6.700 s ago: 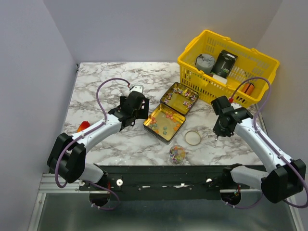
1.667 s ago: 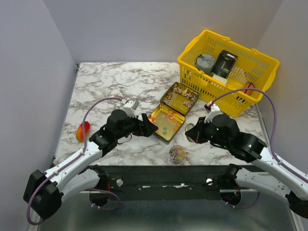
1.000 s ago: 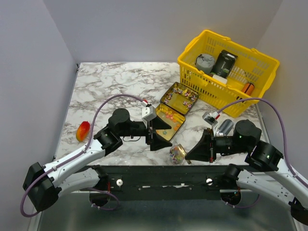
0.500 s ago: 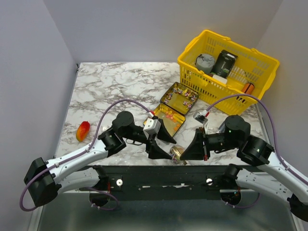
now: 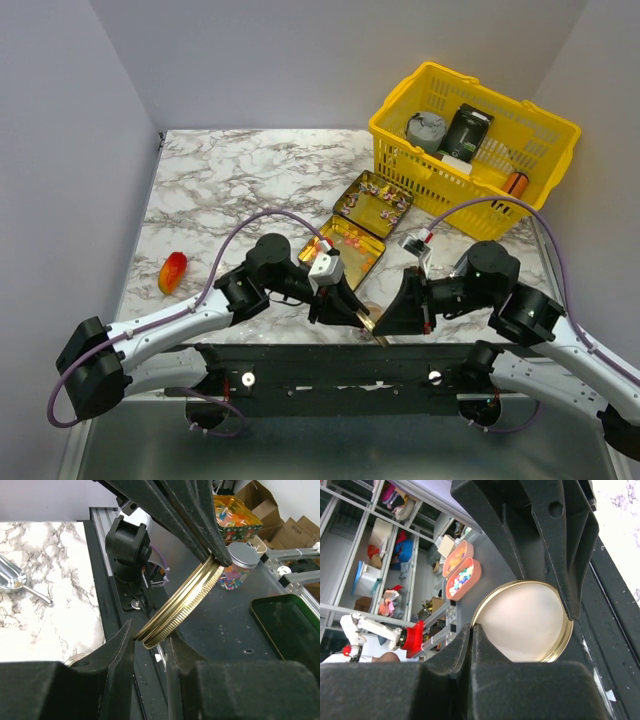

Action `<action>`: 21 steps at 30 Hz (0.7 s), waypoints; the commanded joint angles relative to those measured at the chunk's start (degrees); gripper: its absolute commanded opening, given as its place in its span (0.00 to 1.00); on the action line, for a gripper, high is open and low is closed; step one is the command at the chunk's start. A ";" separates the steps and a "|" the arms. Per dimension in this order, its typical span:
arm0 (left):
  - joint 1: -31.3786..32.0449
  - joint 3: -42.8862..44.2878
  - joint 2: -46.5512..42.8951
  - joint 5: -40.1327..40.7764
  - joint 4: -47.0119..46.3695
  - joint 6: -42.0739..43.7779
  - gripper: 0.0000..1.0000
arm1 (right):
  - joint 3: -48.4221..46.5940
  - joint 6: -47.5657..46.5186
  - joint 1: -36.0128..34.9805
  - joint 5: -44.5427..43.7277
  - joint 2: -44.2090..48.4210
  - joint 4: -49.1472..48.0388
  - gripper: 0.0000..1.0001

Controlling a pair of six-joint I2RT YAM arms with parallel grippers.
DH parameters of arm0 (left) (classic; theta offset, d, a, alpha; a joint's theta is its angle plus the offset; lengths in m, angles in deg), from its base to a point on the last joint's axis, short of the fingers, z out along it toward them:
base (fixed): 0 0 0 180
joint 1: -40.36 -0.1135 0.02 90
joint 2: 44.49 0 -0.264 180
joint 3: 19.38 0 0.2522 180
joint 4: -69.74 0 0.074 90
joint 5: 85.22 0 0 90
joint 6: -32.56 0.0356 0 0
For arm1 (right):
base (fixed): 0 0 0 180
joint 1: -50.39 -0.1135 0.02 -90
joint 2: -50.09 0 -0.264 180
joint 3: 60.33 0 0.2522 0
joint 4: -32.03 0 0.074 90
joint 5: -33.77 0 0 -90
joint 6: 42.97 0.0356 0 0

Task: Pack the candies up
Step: Pick up the bottle lid at the center of the board.

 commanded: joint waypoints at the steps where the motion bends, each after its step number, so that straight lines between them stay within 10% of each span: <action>1: 0.49 -0.26 -0.45 0.96 -3.89 -1.67 0.04 | 2.71 1.42 -0.28 -2.68 -0.13 -0.94 0.17; 6: 0.58 -2.28 -1.33 2.01 -7.41 -3.52 0.00 | 5.60 3.09 -0.28 -5.93 0.66 -1.02 0.46; 21: 0.58 -4.93 -1.95 25.21 -0.83 -15.64 0.00 | 7.89 2.21 -0.37 -38.51 7.08 11.01 0.74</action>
